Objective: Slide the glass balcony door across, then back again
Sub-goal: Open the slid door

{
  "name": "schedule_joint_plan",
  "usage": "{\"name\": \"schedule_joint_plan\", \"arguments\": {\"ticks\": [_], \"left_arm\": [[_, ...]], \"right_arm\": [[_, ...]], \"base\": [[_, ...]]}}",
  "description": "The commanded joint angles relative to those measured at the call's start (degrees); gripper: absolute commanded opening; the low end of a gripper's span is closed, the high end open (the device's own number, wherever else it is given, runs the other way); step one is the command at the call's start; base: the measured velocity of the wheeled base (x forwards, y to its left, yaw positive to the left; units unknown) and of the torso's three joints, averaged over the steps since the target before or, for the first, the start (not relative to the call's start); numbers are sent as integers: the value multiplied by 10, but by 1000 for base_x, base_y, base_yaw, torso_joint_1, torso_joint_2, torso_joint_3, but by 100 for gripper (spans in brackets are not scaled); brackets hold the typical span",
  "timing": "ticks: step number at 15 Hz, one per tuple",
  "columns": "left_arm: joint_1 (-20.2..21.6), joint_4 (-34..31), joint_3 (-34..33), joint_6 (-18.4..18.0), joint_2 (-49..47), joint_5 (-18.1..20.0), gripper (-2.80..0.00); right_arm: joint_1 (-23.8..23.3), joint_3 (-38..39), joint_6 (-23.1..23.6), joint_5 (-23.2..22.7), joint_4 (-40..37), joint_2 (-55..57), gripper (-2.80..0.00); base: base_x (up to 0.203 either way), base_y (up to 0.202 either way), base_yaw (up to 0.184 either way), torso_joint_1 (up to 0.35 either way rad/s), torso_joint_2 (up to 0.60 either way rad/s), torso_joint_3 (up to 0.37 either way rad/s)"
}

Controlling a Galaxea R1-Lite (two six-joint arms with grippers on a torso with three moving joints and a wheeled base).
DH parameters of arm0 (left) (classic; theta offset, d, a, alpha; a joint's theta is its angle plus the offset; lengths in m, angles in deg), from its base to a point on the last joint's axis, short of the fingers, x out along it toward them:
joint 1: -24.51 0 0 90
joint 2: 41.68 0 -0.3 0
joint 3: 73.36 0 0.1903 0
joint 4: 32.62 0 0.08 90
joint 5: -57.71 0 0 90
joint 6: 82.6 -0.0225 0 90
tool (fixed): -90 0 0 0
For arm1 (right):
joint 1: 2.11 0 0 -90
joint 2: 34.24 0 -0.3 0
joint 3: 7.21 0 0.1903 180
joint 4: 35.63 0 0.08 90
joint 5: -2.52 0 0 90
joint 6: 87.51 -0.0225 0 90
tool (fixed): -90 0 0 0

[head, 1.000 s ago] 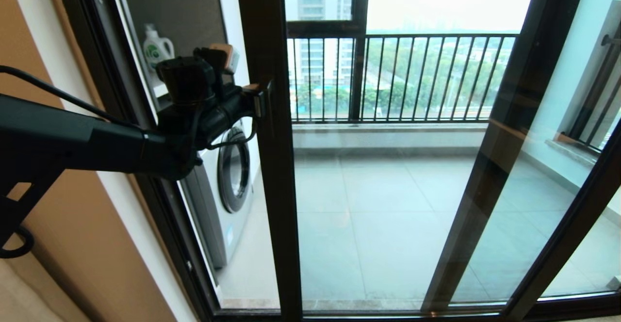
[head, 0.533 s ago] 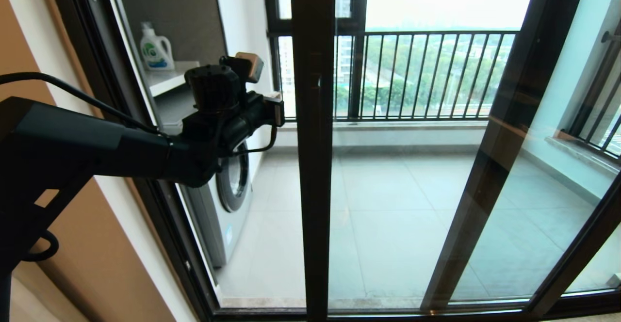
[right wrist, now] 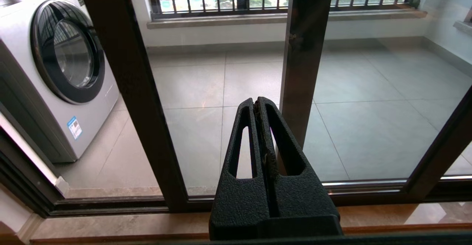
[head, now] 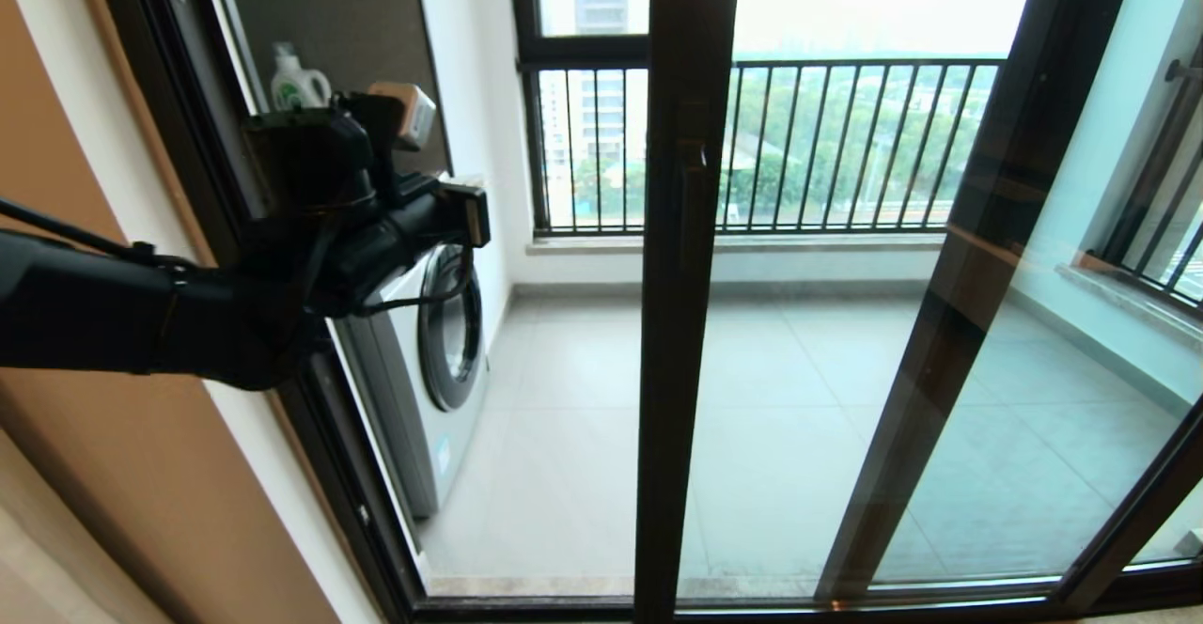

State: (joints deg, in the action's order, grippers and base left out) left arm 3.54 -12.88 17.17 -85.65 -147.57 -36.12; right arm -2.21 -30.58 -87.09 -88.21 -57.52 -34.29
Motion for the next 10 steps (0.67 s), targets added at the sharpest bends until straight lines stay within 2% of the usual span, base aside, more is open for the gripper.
{"name": "schedule_joint_plan", "arguments": {"ticks": [1, 4, 6, 8, 10], "left_arm": [[18, 3, -107, 2, 139, 3, -280], [55, 0, -239, 5, 300, 27, -280], [82, -20, -291, 8, 401, 38, -280], [103, -84, -317, 11, 511, 41, -280], [114, -200, -327, 13, 636, 38, -280]], "right_arm": [[0, 6, 0, 0, 0, 0, -280], [0, 6, 0, 0, 0, 0, -280], [0, 6, 0, 0, 0, 0, -280], [0, 6, 0, -1, 0, 0, -280], [0, 7, 0, 0, 0, 0, -280]], "base": [[0, 0, 0, 0, 0, 0], [0, 0, 0, 0, 0, 0], [0, 0, 0, 0, 0, 0], [0, 0, 0, 0, 0, 0], [0, 0, 0, 0, 0, 0]]}}
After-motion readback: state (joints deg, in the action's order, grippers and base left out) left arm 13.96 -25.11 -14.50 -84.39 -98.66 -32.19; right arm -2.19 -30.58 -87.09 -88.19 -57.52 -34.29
